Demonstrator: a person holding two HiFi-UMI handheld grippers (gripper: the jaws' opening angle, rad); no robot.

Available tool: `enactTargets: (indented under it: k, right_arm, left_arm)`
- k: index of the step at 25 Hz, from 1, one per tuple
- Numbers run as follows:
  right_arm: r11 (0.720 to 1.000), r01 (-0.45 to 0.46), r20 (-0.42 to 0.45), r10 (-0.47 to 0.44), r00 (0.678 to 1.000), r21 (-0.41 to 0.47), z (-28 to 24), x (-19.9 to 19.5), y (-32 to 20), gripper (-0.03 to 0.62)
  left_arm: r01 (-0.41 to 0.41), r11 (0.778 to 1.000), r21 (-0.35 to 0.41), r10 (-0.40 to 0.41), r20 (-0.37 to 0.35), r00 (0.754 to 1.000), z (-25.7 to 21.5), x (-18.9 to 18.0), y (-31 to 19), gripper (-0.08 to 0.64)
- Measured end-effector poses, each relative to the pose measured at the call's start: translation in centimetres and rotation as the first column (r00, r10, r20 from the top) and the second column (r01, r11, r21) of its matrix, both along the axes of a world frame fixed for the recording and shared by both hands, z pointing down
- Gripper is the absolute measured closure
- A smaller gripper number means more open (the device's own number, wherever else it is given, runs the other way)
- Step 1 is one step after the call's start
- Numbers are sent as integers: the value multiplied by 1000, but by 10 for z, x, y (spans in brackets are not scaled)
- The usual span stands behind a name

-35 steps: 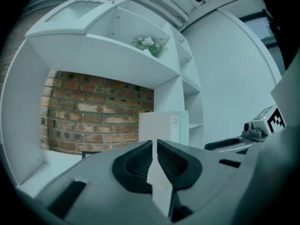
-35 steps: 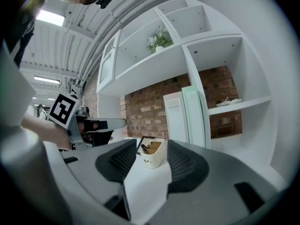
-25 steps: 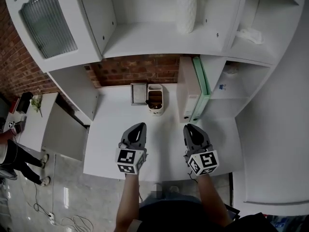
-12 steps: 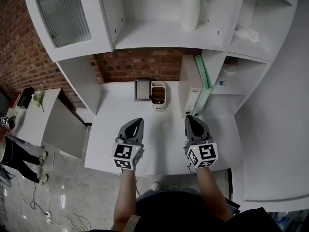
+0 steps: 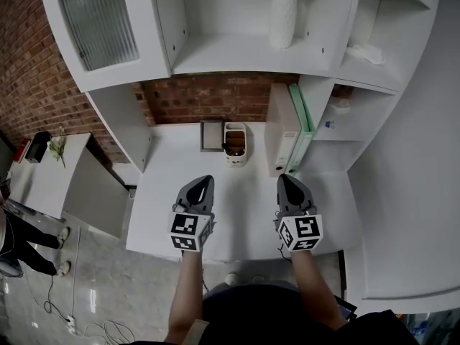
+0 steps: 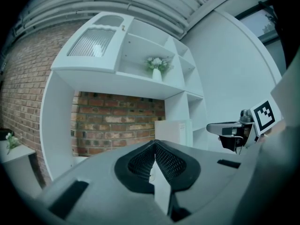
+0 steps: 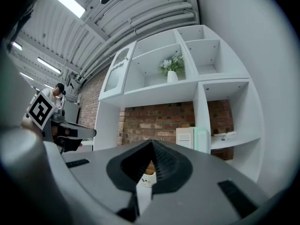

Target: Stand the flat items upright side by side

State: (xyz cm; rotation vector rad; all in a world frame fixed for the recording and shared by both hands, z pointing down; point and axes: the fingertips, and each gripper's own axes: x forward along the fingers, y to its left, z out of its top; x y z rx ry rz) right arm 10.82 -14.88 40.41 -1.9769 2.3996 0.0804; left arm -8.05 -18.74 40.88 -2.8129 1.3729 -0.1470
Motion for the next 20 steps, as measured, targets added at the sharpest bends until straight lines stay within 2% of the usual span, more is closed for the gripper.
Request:
enactTargets:
  k: [12, 20]
  right_arm:
    - [1000, 6, 5, -6, 1000, -9, 3, 1, 2, 596]
    - [1000, 9, 7, -9, 1000, -17, 7, 2, 2, 595]
  left_arm:
    - [-39, 999, -6, 39, -12, 999, 3, 10, 2, 551]
    - [-31, 999, -29, 31, -5, 1000, 9, 10, 2, 551]
